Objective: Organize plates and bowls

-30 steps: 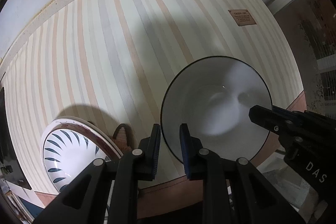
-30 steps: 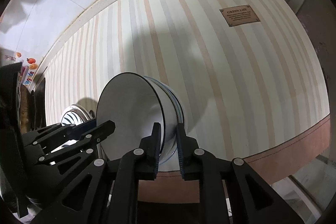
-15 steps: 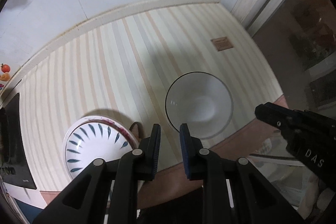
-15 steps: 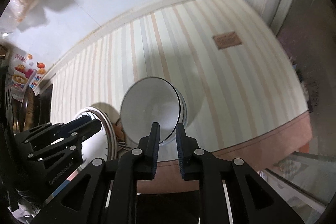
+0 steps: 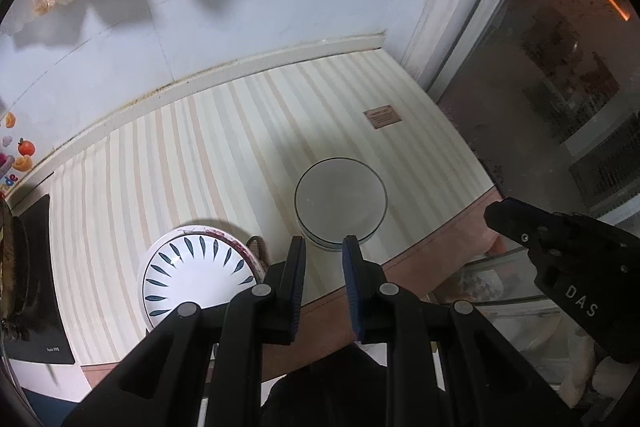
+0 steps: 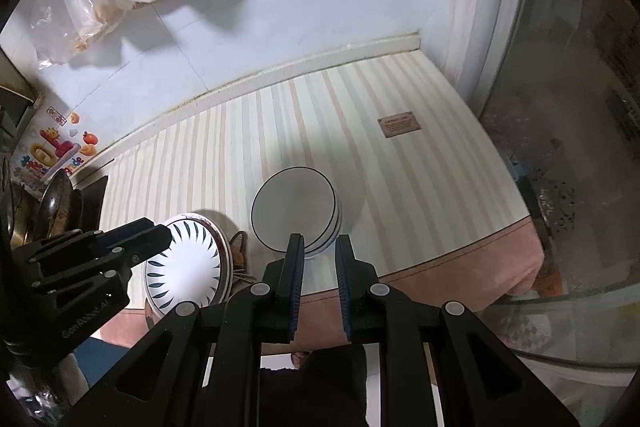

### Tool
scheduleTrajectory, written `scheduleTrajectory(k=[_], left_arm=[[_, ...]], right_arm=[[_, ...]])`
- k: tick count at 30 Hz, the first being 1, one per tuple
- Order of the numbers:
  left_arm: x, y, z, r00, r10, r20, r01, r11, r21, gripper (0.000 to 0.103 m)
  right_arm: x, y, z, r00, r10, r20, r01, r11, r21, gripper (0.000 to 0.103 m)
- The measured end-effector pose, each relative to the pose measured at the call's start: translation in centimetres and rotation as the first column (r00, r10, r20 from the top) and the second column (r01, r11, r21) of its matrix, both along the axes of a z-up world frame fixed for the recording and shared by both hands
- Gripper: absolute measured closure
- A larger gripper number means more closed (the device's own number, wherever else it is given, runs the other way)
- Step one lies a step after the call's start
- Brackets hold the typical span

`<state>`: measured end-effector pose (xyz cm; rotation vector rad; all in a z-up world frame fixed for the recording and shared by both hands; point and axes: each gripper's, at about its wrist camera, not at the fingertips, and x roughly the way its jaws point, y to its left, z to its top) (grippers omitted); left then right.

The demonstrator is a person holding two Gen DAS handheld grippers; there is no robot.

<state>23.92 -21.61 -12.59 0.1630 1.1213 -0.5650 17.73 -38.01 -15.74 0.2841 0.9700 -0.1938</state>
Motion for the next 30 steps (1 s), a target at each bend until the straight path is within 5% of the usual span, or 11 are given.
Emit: scheduleTrajectory(k=[5, 12, 16, 22, 30], left_arm=[[-0.2, -0.6, -0.2, 1.0, -0.016, -0.007, 0.016, 1.0, 0.007, 0.083], [2.6, -1.4, -3.7, 0.995, 0.032, -0.097, -0.029, 0.999, 0.032, 0.07], [5.5, -2.0, -6.5, 0.984, 0.063, -0.166, -0.059, 0.998, 0.031, 0.034], [10.9, -2.5, -12.1, 0.942, 0.112, -0.316, -0.117, 0.993, 0.003, 0.034], [14.6, -3.5, -18.9, 0.864, 0.103, -0.493, -0.123, 0.992, -0.008, 0.034]], right_arm=[[-0.9, -0.1, 0.2, 1.0, -0.018, 0.007, 0.018, 1.0, 0.0, 0.066], [0.2, -1.9, -1.8, 1.0, -0.021, -0.015, 0.022, 0.998, 0.059, 0.023], [2.0, -4.1, -4.3, 0.999, -0.027, -0.043, 0.032, 0.99, 0.139, 0.016], [6.6, -7.4, -10.5, 0.995, -0.007, -0.102, 0.041, 0.942, 0.332, 0.013], [12.5, -8.5, -18.5, 0.973, 0.097, -0.211, 0.008, 0.894, 0.448, 0.012]])
